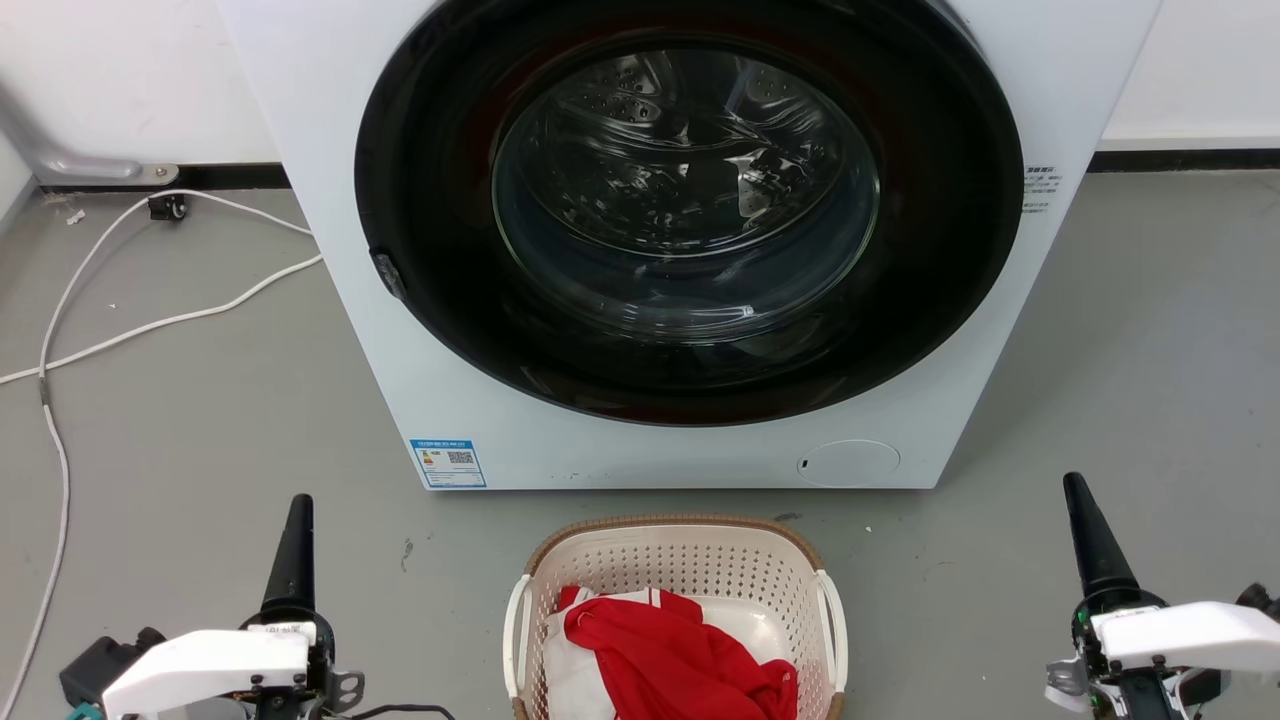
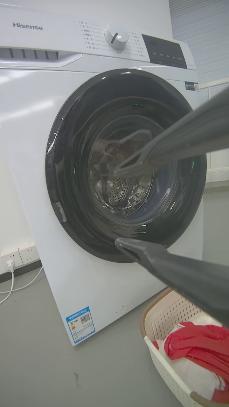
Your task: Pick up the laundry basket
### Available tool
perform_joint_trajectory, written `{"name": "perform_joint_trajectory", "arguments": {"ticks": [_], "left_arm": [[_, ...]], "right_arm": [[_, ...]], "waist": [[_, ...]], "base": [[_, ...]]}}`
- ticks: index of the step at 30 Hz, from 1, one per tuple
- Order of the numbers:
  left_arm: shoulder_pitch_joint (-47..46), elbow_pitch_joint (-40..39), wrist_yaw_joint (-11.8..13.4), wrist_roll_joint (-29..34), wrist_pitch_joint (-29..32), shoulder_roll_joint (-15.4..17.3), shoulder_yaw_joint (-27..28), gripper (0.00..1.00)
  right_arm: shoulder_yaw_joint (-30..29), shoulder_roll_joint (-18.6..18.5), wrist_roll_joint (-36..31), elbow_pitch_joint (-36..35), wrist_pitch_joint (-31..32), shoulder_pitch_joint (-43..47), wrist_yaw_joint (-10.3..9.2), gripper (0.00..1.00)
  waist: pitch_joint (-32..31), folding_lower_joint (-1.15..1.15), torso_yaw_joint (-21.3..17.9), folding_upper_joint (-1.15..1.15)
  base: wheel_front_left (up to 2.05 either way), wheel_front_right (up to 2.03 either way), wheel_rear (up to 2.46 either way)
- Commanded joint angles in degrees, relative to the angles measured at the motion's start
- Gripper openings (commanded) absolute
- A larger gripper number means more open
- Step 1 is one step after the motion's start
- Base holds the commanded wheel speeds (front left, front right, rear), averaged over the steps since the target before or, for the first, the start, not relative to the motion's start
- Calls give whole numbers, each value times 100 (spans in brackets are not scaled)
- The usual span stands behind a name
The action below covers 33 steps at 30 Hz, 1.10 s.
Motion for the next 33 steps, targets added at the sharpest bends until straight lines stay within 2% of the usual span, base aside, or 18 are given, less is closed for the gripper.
{"name": "perform_joint_trajectory", "arguments": {"ticks": [1,7,15,24,33], "left_arm": [[-31,-206,69,228,-65,21,32,100],[18,-619,275,982,-192,22,-20,100],[98,-1182,502,2300,-354,24,-396,100],[201,-1463,321,3512,-519,25,-900,100],[262,-1626,366,4551,-669,141,-1257,100]], "right_arm": [[-16,-17,-438,-188,-61,-157,8,100],[-44,-17,-1448,-513,-191,-152,9,100],[151,-17,-2930,-1118,-350,-110,9,100],[342,-18,-4086,-1335,-516,40,10,100],[434,-18,-4902,-1340,-663,141,10,100]], "waist": [[2,0,4,0],[7,0,10,0],[17,0,0,0],[13,0,-6,0],[-3,0,-13,0]], "base": [[0,0,0],[0,0,0],[0,0,0],[0,0,0],[0,0,0]]}}
